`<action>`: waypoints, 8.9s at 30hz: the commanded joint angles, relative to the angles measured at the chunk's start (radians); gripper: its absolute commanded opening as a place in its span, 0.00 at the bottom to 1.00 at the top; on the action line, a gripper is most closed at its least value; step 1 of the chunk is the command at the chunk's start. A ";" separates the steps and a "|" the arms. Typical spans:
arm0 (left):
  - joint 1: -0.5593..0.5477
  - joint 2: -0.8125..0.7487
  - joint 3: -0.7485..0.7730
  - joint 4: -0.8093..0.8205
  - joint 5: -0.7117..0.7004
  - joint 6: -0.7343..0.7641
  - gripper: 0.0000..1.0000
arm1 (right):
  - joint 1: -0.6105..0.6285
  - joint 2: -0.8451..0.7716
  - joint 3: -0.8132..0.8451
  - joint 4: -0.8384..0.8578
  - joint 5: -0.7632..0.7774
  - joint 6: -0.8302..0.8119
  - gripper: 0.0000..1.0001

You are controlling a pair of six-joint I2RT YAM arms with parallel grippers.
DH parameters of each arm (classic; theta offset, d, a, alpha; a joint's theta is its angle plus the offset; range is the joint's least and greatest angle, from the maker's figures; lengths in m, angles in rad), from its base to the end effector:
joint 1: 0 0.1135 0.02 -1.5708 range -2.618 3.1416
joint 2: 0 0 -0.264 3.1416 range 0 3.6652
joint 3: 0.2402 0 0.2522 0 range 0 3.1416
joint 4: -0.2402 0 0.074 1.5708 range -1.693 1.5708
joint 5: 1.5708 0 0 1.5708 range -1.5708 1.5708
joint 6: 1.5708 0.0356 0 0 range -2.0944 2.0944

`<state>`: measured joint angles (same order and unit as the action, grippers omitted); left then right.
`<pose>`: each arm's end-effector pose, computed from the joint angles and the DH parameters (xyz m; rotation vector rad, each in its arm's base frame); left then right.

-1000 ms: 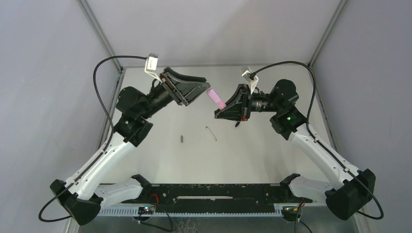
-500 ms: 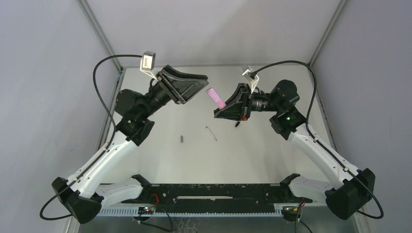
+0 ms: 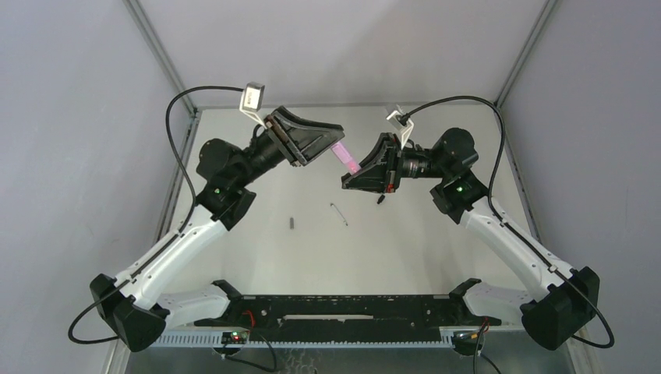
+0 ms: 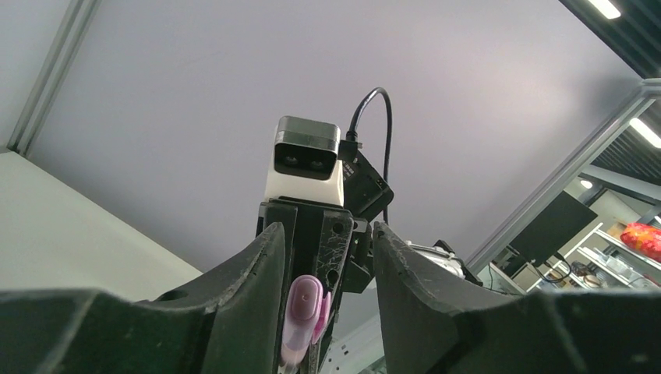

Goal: Insert the pens into the pen caps
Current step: Press the pen cap onto the pen, then place the pen at the center of the board, then pick up the pen from the center of the board.

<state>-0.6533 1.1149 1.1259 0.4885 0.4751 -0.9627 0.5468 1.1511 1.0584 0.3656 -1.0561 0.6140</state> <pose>0.1813 -0.1593 0.4638 0.2999 1.2659 -1.6687 0.1975 0.1565 0.4163 -0.9667 1.3486 1.5925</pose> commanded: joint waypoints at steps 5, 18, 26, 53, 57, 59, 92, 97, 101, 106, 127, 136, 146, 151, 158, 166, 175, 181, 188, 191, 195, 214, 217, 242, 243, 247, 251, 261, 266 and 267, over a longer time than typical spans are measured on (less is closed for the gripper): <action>-0.023 0.002 -0.029 0.031 0.013 -0.019 0.47 | 0.007 0.007 0.003 0.063 0.005 0.026 0.00; -0.044 0.013 -0.037 0.029 0.011 -0.020 0.40 | 0.005 0.001 0.003 0.060 0.007 0.026 0.00; -0.056 0.015 -0.033 0.025 0.015 -0.008 0.20 | 0.001 -0.005 0.003 0.057 0.013 0.032 0.00; -0.244 0.126 -0.066 -0.439 0.226 0.273 0.00 | -0.022 0.119 0.412 -0.050 0.079 -0.016 0.00; -0.245 0.132 -0.080 -0.481 0.197 0.275 0.00 | -0.007 0.129 0.485 -0.207 0.104 -0.185 0.00; -0.238 0.118 -0.094 -0.460 0.166 0.246 0.00 | -0.023 0.141 0.483 -0.203 0.089 -0.166 0.00; -0.098 -0.351 -0.416 0.088 -0.326 0.187 0.87 | -0.091 -0.088 -0.083 -0.093 -0.060 -0.105 0.00; -0.122 -0.255 -0.408 0.164 -0.268 0.155 0.87 | -0.108 -0.087 -0.099 -0.073 -0.038 -0.074 0.00; -0.168 -0.198 -0.409 0.201 -0.263 0.192 0.87 | -0.113 -0.087 -0.101 -0.067 -0.030 -0.065 0.00; -0.188 -0.142 -0.408 0.211 -0.259 0.189 0.86 | -0.113 -0.084 -0.101 -0.055 -0.031 -0.055 0.00; -0.207 0.005 -0.335 0.342 -0.189 0.133 0.69 | -0.091 -0.078 -0.110 -0.045 -0.029 -0.046 0.00; -0.207 0.018 -0.332 0.402 -0.189 0.109 0.66 | -0.090 -0.077 -0.110 -0.044 -0.029 -0.045 0.00; -0.208 0.042 -0.318 0.426 -0.179 0.081 0.59 | -0.088 -0.077 -0.110 -0.041 -0.030 -0.045 0.00; -0.207 0.050 -0.310 0.439 -0.174 0.072 0.53 | -0.087 -0.076 -0.109 -0.037 -0.031 -0.042 0.00; -0.207 0.082 -0.291 0.450 -0.142 0.049 0.30 | -0.087 -0.075 -0.109 -0.030 -0.030 -0.037 0.01; -0.207 0.089 -0.288 0.452 -0.132 0.047 0.00 | -0.087 -0.071 -0.110 -0.027 -0.030 -0.035 0.10; -0.183 0.047 -0.334 0.411 -0.171 0.064 0.00 | -0.095 -0.071 -0.110 -0.048 -0.029 -0.055 0.65; -0.110 -0.046 -0.408 0.279 -0.200 0.082 0.00 | -0.111 -0.079 -0.111 -0.131 -0.033 -0.137 0.75; 0.019 -0.199 -0.412 -0.264 -0.305 0.205 0.00 | -0.148 -0.089 -0.110 -0.328 -0.041 -0.339 0.75; 0.104 -0.235 -0.392 -0.530 -0.364 0.286 0.00 | -0.183 -0.087 -0.110 -0.428 -0.047 -0.419 0.76; 0.267 -0.237 -0.390 -0.761 -0.368 0.396 0.00 | -0.251 -0.069 -0.098 -0.596 -0.059 -0.532 0.75; 0.650 0.434 -0.001 -1.080 -0.592 0.840 0.00 | -0.461 -0.048 -0.049 -1.015 0.022 -0.897 0.76; 0.650 0.592 0.136 -1.141 -0.651 0.890 0.00 | -0.492 -0.053 -0.049 -1.026 0.021 -0.901 0.76; 0.650 1.013 0.710 -1.409 -0.728 0.940 0.35 | -0.623 -0.059 -0.073 -0.970 -0.046 -0.827 0.76; 0.650 1.002 0.704 -1.410 -0.722 0.940 0.36 | -0.623 -0.059 -0.076 -0.965 -0.050 -0.822 0.75; 0.650 0.966 0.684 -1.422 -0.705 0.933 0.37 | -0.622 -0.063 -0.080 -0.956 -0.063 -0.816 0.75; 0.650 0.876 0.662 -1.414 -0.669 0.919 0.37 | -0.617 -0.075 -0.084 -0.959 -0.068 -0.817 0.75; 0.650 0.345 0.296 -1.150 -0.300 0.818 0.36 | -0.606 -0.116 -0.121 -0.933 -0.079 -0.810 0.75; 0.650 0.011 0.034 -0.982 -0.186 0.711 0.39 | -0.607 -0.145 -0.156 -0.900 -0.079 -0.806 0.76; 0.650 -0.044 -0.012 -0.978 -0.179 0.701 0.40 | -0.608 -0.147 -0.159 -0.900 -0.080 -0.803 0.76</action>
<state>-0.0067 1.2388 1.2678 -0.6132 0.1619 -0.1635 -0.0635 1.0344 0.9157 -0.5797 -1.1130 -0.2016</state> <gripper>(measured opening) 0.386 0.757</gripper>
